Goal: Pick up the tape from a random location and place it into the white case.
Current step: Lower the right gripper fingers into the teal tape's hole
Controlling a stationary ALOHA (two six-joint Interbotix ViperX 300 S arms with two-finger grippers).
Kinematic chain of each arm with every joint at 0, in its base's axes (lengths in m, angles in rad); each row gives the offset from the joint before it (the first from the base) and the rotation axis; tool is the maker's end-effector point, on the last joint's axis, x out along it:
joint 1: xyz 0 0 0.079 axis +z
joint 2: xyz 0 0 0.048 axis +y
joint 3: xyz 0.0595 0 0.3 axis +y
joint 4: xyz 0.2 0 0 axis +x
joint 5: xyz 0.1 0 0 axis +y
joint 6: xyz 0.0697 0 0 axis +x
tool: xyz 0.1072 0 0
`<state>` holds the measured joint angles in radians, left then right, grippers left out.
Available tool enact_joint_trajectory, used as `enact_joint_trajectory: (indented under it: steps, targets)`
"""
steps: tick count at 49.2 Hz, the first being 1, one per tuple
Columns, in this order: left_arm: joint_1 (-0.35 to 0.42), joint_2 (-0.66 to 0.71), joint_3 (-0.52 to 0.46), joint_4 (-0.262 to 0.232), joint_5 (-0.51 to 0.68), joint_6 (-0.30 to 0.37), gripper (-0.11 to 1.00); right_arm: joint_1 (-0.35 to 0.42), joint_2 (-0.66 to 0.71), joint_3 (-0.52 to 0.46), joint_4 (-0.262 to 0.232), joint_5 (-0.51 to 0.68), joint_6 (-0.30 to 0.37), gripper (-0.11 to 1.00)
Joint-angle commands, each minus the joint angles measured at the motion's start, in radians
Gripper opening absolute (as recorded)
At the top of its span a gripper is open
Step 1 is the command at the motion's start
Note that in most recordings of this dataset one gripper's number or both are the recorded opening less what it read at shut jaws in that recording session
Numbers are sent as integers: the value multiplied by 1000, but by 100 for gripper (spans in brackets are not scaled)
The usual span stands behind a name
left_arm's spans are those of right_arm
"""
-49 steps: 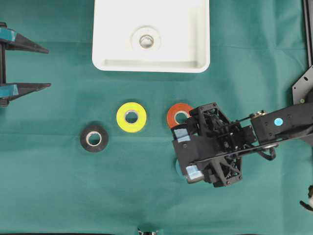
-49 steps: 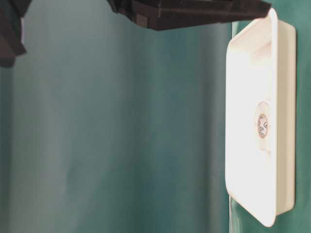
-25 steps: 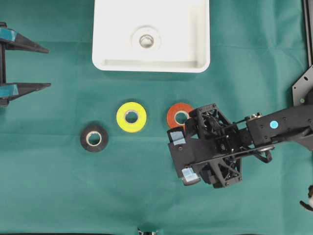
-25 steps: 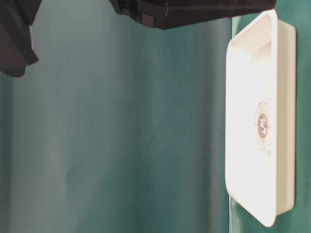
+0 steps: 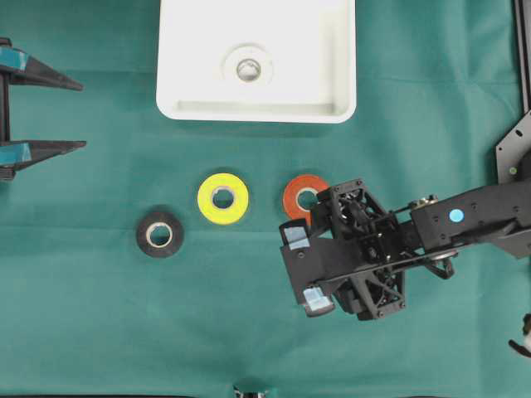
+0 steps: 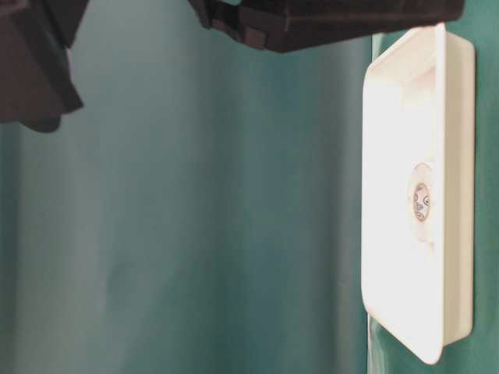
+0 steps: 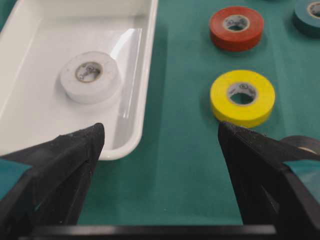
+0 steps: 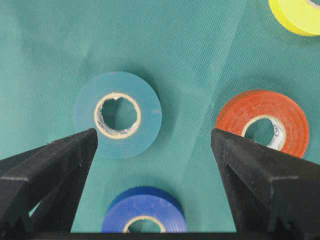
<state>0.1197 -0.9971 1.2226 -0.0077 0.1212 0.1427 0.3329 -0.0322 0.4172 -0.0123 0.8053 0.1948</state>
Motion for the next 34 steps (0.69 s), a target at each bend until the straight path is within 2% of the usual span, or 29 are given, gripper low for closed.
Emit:
enact_joint_trajectory:
  steps: [1,34]
  targets:
    - [3,9,-12,-2,-6,0,96,3,-3,-21,0,-17,3,90]
    - [3,14,-11,-2,-11,0,96,8,144,8,0,-161,5,90]
